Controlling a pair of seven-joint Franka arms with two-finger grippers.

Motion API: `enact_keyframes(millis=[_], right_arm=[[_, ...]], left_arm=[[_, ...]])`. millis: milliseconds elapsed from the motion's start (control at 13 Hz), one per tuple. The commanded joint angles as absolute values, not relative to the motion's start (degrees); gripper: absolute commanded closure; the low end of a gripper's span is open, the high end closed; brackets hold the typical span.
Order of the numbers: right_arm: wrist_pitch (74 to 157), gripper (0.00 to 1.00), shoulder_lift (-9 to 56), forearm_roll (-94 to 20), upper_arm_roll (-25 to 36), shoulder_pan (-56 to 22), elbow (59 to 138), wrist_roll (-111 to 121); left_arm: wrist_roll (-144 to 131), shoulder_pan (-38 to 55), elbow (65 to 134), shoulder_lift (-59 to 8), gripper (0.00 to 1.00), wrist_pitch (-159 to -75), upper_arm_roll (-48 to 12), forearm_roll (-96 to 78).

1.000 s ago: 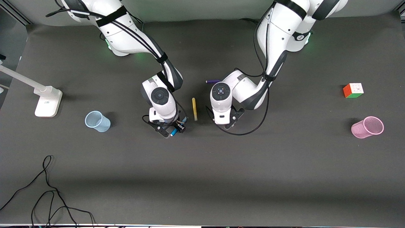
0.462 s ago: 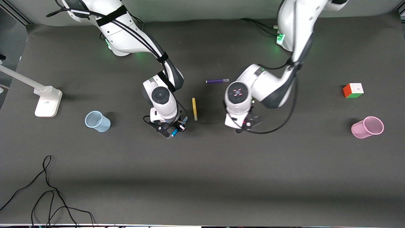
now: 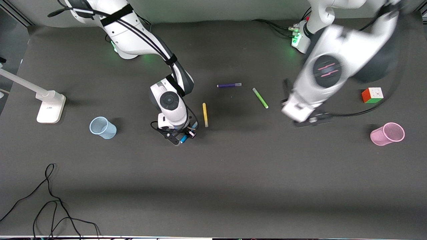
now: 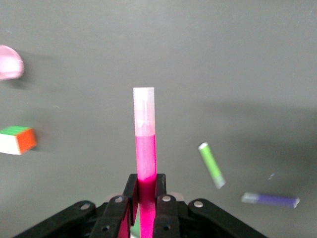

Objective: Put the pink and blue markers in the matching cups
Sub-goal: 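Lift the blue marker toward the blue cup while the left gripper carries pink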

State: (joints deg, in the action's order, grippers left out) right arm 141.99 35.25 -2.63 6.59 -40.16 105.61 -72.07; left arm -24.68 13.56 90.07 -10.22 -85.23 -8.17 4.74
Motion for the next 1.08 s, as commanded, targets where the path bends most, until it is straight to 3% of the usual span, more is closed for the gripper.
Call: enact_keyframes(millis=[0, 538, 1000], right_arm=[[132.1, 0.97, 27.1, -2.3, 7.0, -40.7, 106.2, -72.0], [104.9, 0.97, 15.5, -4.2, 9.2, -37.2, 98.1, -58.8], [97.4, 0.97, 10.3, -4.4, 25.7, -35.5, 98.9, -26.8]], left_arm=[[-10.8, 8.2, 89.6, -6.9, 1.00, -80.2, -8.5, 4.0], [23.4, -3.2, 90.9, -4.2, 1.00, -83.8, -8.4, 4.7], [58.7, -15.5, 98.9, -3.6, 1.00, -100.1, -8.5, 3.0]])
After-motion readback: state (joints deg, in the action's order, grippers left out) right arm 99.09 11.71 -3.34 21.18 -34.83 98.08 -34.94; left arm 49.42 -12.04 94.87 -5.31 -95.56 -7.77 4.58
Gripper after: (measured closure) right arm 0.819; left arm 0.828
